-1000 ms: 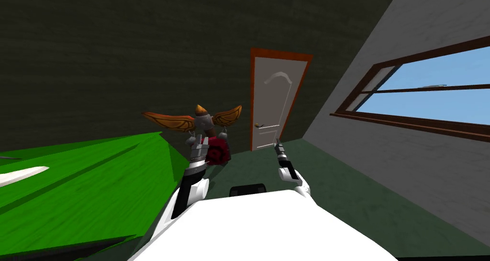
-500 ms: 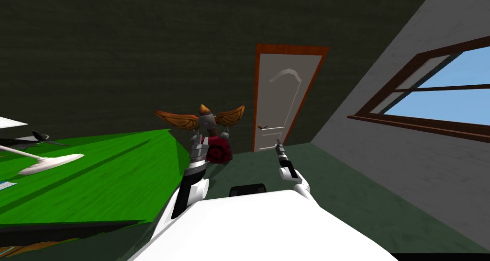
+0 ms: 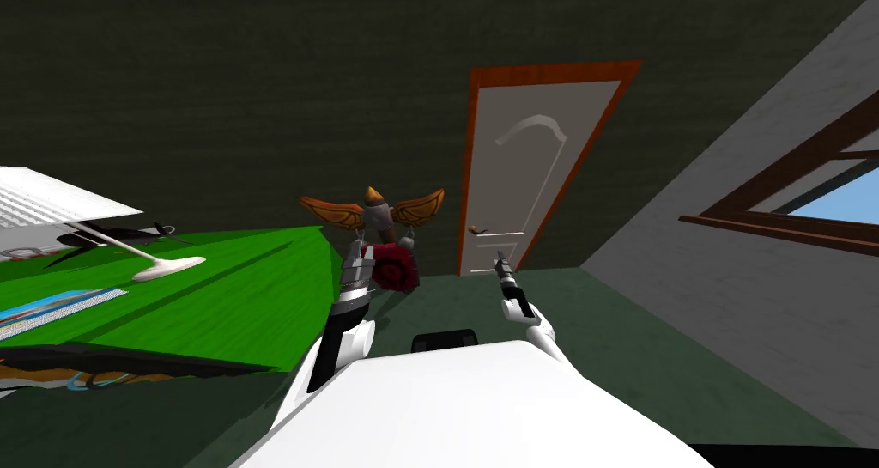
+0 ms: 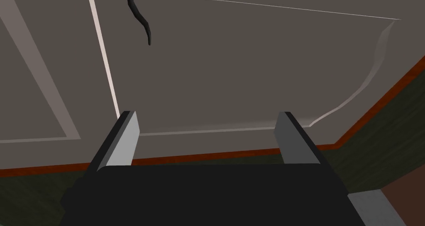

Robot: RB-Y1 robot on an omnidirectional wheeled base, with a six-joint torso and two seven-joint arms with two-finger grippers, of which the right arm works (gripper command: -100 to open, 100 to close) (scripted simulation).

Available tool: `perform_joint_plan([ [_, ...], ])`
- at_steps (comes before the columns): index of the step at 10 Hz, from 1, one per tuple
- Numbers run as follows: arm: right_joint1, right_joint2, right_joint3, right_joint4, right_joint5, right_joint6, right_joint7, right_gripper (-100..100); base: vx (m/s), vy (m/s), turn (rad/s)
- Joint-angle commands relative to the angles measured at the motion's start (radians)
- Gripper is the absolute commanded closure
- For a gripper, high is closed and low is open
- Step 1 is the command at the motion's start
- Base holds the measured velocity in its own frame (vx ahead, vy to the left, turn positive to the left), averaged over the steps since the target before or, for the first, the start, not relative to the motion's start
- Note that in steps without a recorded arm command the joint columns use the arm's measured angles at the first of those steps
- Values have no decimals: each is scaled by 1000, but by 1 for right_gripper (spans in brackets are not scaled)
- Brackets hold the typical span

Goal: Pull the door open

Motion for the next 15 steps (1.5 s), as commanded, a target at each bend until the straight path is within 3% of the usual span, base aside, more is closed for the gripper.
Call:
perform_joint_plan([
  [1,-16,-10,-6,47,-3,-11,-5,-100,51,-71,168],
  [8,-86,-38,-31,210,-15,-31,-11,-100,56,-81,170],
  [9,-103,-45,-37,250,-18,-36,-12,-100,63,-104,257],
  [15,-154,-66,-55,370,-27,-52,-17,-100,42,-81,150],
])
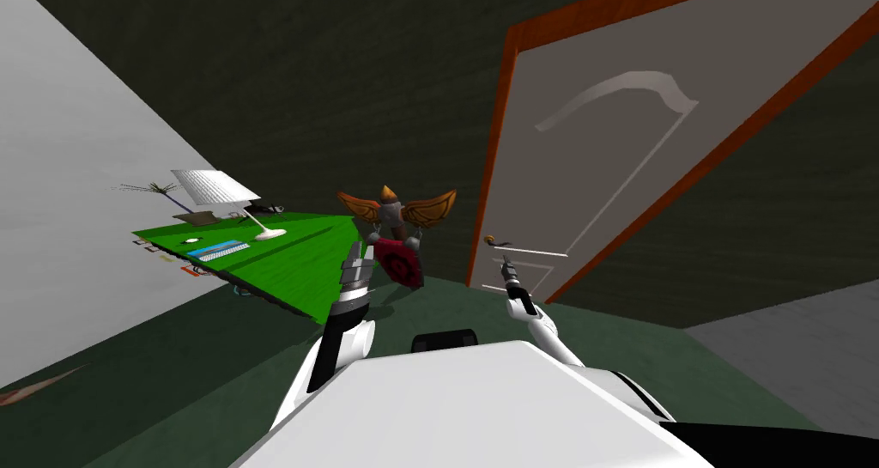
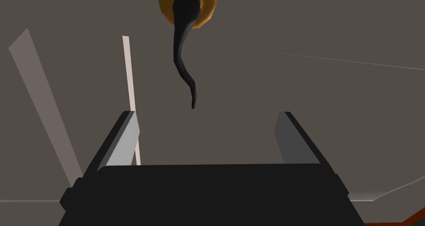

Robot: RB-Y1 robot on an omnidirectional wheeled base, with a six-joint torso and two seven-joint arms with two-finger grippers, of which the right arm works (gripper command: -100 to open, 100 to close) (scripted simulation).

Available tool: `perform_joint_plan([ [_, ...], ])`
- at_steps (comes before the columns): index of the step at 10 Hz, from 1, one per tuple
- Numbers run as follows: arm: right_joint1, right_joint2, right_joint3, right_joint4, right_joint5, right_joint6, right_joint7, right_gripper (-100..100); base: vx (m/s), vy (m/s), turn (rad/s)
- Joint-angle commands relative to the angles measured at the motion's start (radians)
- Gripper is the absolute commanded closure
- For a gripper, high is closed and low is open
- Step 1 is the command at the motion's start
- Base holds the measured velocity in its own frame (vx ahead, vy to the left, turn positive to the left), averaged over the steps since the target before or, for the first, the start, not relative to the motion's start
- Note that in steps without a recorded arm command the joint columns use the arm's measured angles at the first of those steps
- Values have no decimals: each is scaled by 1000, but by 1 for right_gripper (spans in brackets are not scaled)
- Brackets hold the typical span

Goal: Pull the door open

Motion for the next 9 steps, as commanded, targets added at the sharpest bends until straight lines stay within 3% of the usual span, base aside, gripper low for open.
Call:
perform_joint_plan([
  [1,-13,-4,-3,31,-2,-7,-1,-100,42,-70,110],
  [4,-39,-14,-13,92,-6,-15,-3,-100,38,-80,144],
  [5,-32,-11,-11,77,-5,-13,-2,-100,19,-35,27],
  [9,-26,-25,-25,95,-12,-24,-12,-100,165,-65,57],
])
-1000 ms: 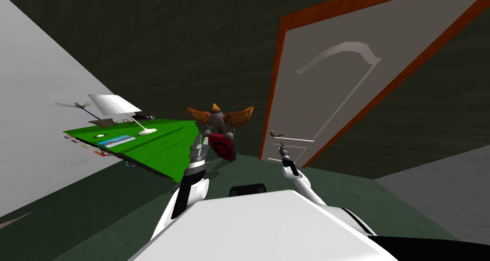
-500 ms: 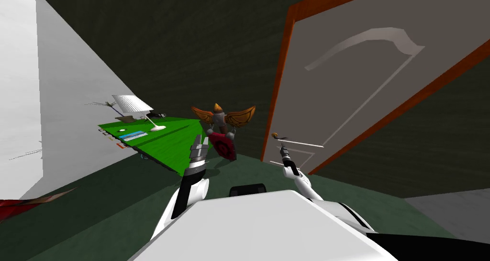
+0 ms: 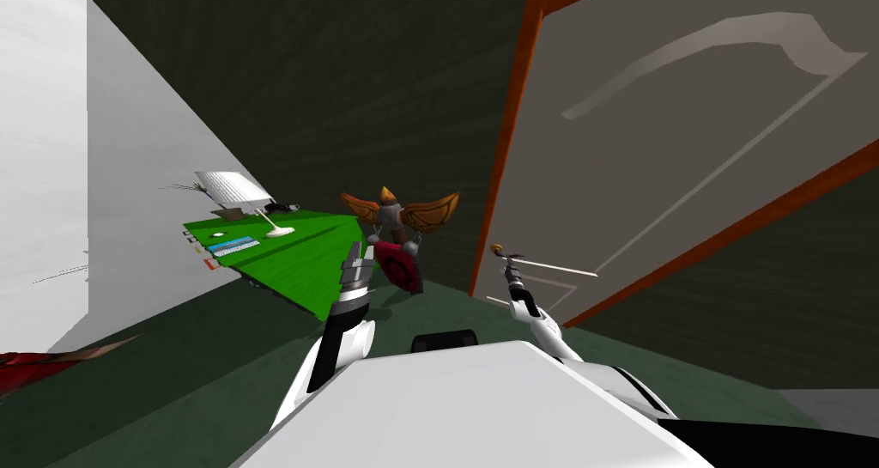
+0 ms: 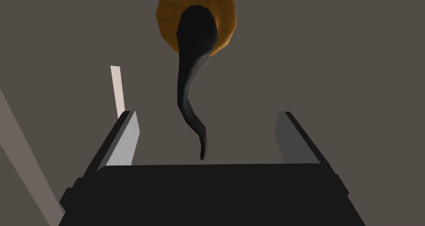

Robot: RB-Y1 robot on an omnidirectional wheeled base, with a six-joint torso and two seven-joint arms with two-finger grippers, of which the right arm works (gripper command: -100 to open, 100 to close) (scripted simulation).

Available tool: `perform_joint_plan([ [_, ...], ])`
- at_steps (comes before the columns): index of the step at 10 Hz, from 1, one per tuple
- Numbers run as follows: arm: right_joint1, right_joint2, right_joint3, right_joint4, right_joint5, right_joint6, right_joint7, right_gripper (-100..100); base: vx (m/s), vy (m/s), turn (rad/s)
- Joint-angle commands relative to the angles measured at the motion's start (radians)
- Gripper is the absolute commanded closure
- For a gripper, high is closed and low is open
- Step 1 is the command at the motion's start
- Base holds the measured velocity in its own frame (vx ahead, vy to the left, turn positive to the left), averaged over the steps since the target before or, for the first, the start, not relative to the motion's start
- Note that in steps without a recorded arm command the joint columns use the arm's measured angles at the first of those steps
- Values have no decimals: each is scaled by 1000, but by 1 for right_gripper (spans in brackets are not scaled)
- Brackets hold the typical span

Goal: Pull the door open

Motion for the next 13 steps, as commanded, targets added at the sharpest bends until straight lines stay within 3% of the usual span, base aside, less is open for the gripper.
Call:
perform_joint_plan([
  [1,-2,-9,-5,15,-3,-7,-8,-100,241,-72,61],
  [4,4,-20,-15,28,-8,-16,-16,-100,224,-87,69],
  [5,8,-18,-14,12,-8,-6,-13,-100,87,-38,17],
  [6,8,-18,-14,12,-8,-6,-13,100,-8,4,-10],
  [11,8,-18,-14,12,-8,-6,-13,100,-18,7,-1],
  [13,15,-25,4,10,1,-9,-33,100,-168,-34,95],
])
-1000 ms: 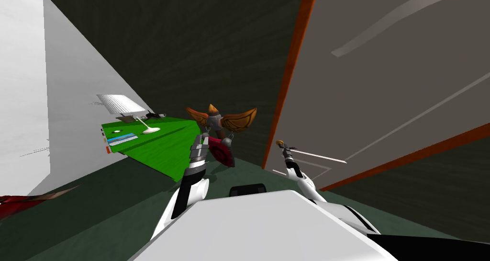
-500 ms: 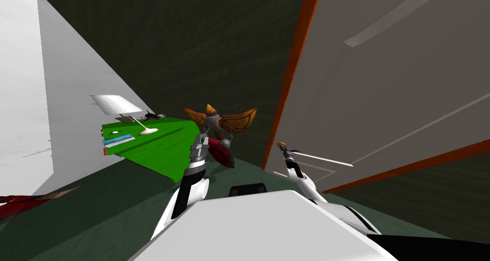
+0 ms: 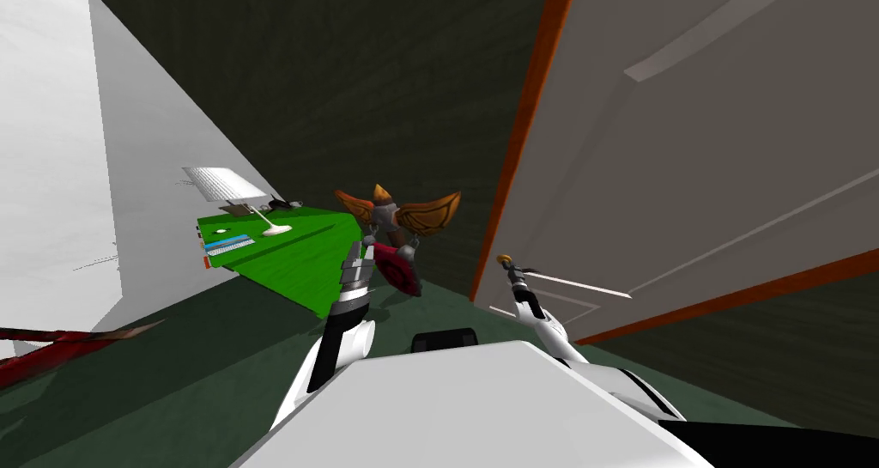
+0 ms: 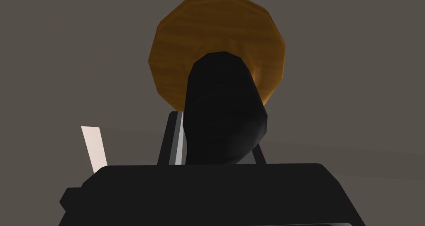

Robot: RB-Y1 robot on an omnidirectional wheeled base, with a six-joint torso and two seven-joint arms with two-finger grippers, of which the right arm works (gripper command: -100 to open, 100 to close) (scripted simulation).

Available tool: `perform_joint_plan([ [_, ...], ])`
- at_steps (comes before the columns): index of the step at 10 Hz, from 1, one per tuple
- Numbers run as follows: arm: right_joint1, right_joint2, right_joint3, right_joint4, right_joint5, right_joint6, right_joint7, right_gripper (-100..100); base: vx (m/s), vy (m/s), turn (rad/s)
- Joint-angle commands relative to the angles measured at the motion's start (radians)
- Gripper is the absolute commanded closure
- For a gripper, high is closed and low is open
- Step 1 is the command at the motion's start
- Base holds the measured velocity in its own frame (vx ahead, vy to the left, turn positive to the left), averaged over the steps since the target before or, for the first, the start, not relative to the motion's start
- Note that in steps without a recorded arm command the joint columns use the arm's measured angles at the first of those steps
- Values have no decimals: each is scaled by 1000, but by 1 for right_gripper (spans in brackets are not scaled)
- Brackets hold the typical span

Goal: Pull the door open

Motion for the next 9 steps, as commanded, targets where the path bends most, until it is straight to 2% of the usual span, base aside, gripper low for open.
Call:
perform_joint_plan([
  [1,9,-3,16,-2,8,-3,-14,100,-228,-46,111],
  [6,28,-33,78,-15,36,-21,-77,100,-238,-44,132],
  [8,33,-40,94,-18,43,-25,-93,100,-232,-25,92],
  [9,30,-36,89,-18,41,-21,-88,100,-106,-10,29],
])
